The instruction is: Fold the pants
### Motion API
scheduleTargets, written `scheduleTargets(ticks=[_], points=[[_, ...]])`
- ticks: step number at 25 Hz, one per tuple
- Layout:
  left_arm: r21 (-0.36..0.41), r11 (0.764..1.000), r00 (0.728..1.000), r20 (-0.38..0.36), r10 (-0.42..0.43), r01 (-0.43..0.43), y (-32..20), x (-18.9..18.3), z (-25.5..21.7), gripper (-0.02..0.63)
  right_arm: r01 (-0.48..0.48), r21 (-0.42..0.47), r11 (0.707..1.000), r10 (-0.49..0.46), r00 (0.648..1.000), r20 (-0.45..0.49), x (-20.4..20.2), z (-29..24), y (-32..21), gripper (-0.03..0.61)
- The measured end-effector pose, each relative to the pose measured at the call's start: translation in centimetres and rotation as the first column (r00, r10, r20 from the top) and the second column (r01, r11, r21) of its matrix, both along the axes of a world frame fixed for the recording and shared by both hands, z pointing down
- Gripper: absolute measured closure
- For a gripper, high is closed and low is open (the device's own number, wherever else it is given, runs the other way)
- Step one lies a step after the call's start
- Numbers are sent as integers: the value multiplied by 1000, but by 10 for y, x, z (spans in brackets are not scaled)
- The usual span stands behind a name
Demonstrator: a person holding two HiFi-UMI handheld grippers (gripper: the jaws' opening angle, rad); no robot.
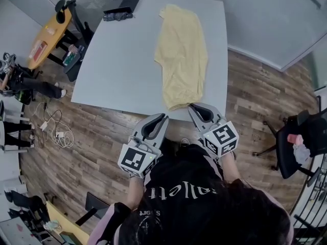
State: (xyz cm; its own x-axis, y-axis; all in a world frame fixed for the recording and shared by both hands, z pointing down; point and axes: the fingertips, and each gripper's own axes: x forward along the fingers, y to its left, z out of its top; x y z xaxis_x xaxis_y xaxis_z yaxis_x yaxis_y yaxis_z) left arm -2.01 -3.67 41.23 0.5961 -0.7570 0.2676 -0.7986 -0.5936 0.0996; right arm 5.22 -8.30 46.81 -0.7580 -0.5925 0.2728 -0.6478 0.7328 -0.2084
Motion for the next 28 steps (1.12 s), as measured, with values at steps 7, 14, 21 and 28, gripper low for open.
scheduleTargets(ticks=[7,14,21,28], points=[[-44,999,1000,24,17,-16,-22,-16,19,558,-34,-30,999,33,998,-49,-1,18,-10,549],[-124,985,985,107,137,-124,-47,-27,57,558,-107,-67,992,97,986,-137,1,49,-27,549],[-212,947,952,139,271,-239,-71,-29,106,550,-174,-141,975,135,959,-251,10,96,-35,548],[-323,870,866,216,450,-372,-79,-17,165,454,-158,-183,970,66,900,-430,26,140,-31,467]])
